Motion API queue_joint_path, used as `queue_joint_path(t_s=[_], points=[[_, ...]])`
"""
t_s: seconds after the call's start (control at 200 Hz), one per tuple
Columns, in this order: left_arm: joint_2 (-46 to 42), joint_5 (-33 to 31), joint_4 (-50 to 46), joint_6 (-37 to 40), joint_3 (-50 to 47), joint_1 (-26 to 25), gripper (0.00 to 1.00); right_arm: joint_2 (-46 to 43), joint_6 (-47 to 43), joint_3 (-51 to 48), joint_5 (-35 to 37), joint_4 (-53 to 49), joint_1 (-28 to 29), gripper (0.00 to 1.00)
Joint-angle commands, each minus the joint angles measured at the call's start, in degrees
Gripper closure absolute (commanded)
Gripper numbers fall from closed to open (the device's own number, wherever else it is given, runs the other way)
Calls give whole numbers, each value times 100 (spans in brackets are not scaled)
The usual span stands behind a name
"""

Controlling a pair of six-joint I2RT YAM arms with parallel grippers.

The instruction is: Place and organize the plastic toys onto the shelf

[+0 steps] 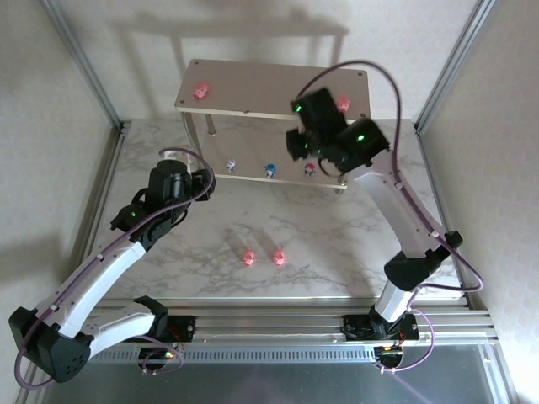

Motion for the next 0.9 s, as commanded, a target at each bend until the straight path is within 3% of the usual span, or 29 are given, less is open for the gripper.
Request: queue_joint_path(t_s=[0.0, 0.115, 0.39, 0.896], points=[[129, 198, -66, 182, 307, -35, 51, 811, -583, 1431, 325, -1013, -281, 75], [205, 246, -91, 191, 416, -35, 51, 1307, -640, 2200, 243, -1031, -573, 75], [222, 189, -241, 218, 491, -35, 50, 1160, -543, 1489, 126, -47, -907, 75], [398, 168, -308, 297, 604, -26, 50, 1416, -466, 1658, 41, 312, -1026, 75]])
